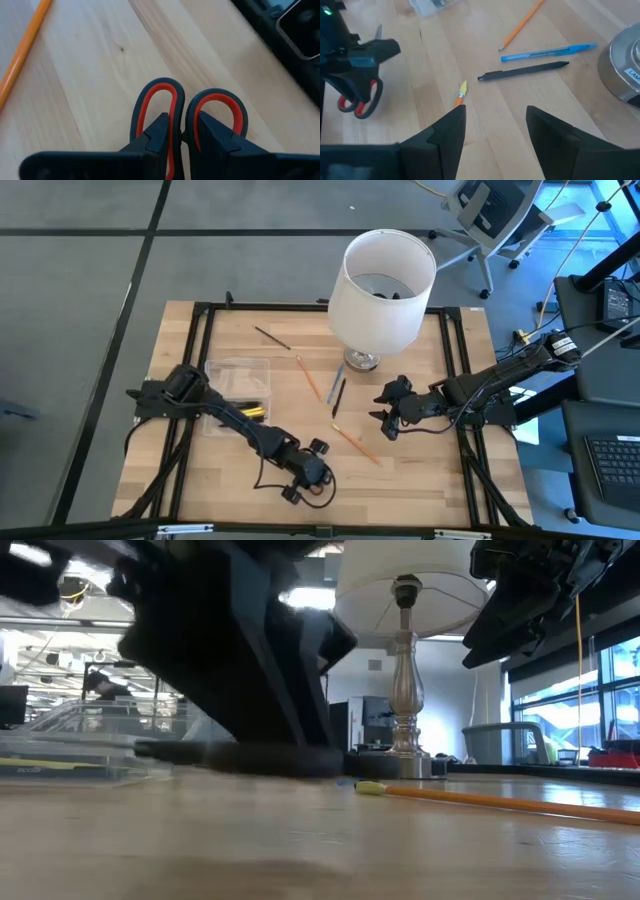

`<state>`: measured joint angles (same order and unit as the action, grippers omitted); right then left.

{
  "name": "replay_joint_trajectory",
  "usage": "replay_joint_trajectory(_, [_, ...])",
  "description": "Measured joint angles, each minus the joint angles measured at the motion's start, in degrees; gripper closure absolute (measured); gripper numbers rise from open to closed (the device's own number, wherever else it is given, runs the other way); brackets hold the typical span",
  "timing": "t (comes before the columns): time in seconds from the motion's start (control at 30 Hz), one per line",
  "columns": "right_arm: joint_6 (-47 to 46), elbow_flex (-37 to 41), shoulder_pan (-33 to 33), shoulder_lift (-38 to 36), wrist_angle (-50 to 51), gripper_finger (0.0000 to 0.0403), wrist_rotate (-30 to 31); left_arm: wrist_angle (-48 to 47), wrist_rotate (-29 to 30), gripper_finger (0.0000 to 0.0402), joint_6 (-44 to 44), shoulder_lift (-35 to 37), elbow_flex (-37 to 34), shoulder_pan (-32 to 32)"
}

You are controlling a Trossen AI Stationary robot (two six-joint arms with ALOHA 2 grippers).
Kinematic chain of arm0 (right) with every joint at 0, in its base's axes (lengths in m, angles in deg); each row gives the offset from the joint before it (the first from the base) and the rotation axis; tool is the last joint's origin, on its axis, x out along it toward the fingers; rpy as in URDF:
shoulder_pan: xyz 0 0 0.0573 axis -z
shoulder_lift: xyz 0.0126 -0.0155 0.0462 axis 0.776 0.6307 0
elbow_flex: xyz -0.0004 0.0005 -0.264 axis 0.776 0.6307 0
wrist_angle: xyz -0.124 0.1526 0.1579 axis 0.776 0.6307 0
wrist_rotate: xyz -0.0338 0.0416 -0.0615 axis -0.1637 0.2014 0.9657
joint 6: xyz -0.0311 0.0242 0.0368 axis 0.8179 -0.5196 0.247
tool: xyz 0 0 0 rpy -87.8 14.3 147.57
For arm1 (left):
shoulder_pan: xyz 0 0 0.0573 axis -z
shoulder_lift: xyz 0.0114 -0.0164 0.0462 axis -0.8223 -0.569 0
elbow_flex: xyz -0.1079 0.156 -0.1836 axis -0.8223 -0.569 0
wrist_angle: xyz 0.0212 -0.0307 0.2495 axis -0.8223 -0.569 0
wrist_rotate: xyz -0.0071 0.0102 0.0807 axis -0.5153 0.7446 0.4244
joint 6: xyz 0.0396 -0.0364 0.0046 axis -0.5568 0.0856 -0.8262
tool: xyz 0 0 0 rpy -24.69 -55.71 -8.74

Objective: Pick & place school supplies into a supply box
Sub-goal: Put the black scissors into the transparent supply box

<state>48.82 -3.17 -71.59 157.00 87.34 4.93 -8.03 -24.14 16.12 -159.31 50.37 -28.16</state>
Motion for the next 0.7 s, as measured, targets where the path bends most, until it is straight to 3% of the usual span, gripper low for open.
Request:
replay_joint_trajectory(0.27, [-0.02, 0.0, -0.02, 0.0, 0.18, 0.0192, 0.0, -3.63, -0.04, 0.033, 2.53, 6.84, 0.08, -1.32])
replay_joint_trajectory(0.47, [0.03, 0.0, -0.02, 0.0, 0.28, 0.0192, 0.0, -11.84, 1.78, 0.0332, 3.65, 15.03, 0.17, -3.88])
replay_joint_trajectory(0.7, [0.05, 0.0, -0.02, 0.0, 1.02, 0.0192, 0.01, -15.88, 6.52, 0.0332, 9.37, 28.4, -8.39, -6.79])
